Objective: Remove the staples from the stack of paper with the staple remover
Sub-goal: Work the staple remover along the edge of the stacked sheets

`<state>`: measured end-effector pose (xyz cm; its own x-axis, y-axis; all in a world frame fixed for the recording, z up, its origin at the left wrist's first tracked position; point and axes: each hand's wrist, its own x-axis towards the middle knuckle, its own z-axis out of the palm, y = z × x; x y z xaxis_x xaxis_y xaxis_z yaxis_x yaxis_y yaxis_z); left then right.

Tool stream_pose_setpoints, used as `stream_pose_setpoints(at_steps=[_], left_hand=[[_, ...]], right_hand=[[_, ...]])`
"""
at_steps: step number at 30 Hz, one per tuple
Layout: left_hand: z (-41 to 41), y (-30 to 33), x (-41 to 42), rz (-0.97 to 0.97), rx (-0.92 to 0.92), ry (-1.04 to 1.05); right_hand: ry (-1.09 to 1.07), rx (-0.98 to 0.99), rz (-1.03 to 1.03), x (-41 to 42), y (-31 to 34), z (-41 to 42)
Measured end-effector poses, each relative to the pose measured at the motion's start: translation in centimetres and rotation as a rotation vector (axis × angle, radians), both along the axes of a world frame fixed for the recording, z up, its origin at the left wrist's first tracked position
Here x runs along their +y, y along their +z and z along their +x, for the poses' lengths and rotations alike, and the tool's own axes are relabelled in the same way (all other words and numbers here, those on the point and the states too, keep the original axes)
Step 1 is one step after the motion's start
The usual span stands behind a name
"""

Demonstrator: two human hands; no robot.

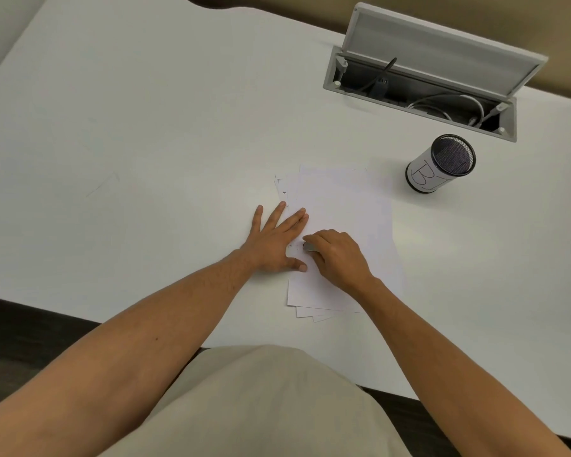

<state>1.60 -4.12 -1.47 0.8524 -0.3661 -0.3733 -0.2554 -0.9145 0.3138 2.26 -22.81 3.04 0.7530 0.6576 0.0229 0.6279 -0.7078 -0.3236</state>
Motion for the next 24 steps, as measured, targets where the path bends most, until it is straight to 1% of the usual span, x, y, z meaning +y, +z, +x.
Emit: stream_pose_setpoints(at_steps=[5, 10, 17, 24], left_hand=[[0.0, 0.0, 0.0, 0.001, -0.005, -0.002], [0.0, -0.1, 0.0, -0.006, -0.01, 0.007], [-0.1, -0.2, -0.1, -0.014, -0.007, 0.013], [-0.1, -0.1, -0.1, -0.012, 0.01, 0.021]], right_hand=[[-0.025, 0.057, -0.005, 0.6, 0.2, 0.0], [0.016, 0.11, -0.007, 1.5, 0.6, -0.2], [0.046, 0.117, -0.002, 1.1, 0.3, -0.7], [0.03, 0.125, 0.041, 1.1, -0.2, -1.0]])
